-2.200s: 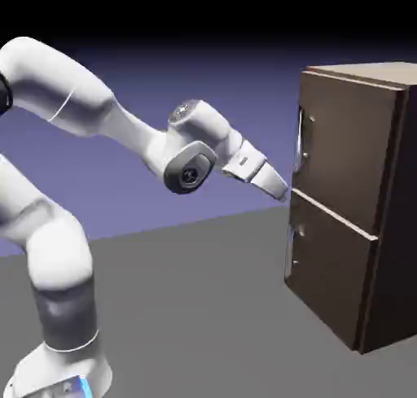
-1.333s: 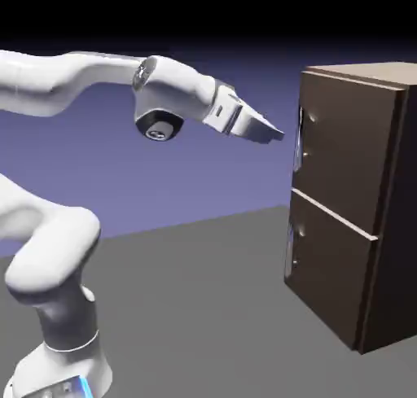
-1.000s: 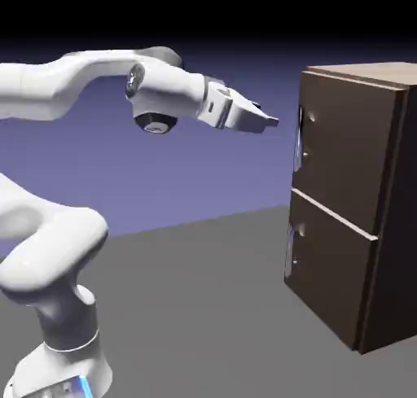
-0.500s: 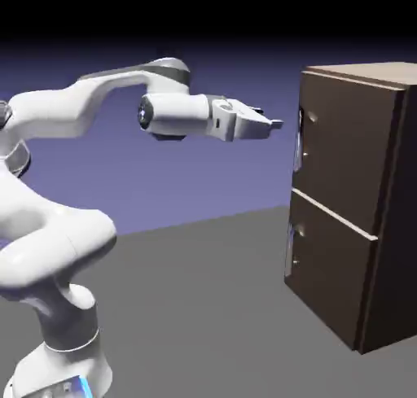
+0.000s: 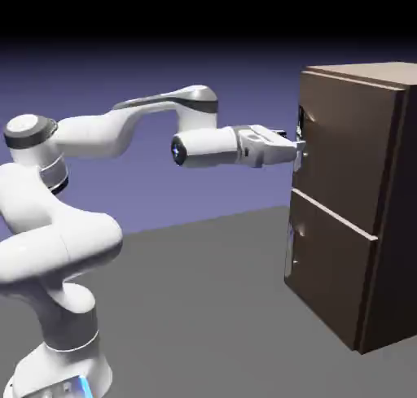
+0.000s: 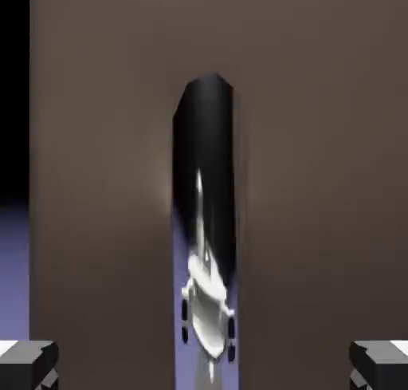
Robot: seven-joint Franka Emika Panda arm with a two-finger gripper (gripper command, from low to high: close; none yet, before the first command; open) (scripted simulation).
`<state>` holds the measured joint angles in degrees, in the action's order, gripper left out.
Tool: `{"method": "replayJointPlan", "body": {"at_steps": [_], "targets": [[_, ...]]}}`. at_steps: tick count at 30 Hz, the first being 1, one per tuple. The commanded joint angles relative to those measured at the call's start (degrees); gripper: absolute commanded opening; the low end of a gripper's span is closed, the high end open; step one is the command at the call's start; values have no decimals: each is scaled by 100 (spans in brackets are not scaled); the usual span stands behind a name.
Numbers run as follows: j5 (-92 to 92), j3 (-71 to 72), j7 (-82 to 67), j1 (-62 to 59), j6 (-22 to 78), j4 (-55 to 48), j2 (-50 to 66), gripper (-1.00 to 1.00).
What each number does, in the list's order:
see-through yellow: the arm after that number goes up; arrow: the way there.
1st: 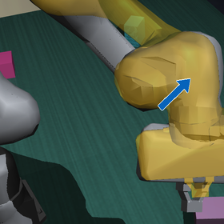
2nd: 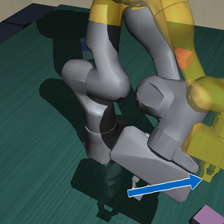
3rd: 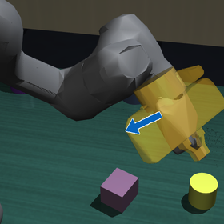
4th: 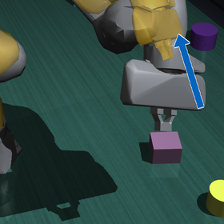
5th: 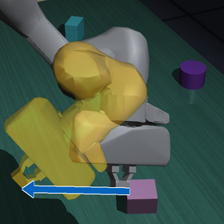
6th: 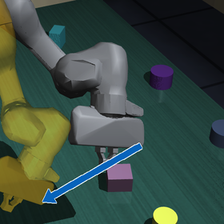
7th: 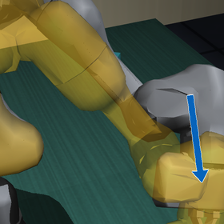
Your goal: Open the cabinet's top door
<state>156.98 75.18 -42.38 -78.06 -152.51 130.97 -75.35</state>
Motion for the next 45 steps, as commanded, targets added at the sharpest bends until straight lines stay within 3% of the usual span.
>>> {"method": "replayJointPlan", "body": {"at_steps": [1, 14, 25, 35, 45], "targets": [[0, 0, 0, 0, 0, 0, 0, -100], [-596, -1187, -665, 1085, 2985, 2131, 236, -100], [-1943, -2468, -1242, 888, 5726, 3099, 711, -100], [-3797, -3384, -2158, -279, 8218, 2981, 1829, -100], [-6206, -3413, -3550, -1772, 9907, 1687, 3846, -100]]}}
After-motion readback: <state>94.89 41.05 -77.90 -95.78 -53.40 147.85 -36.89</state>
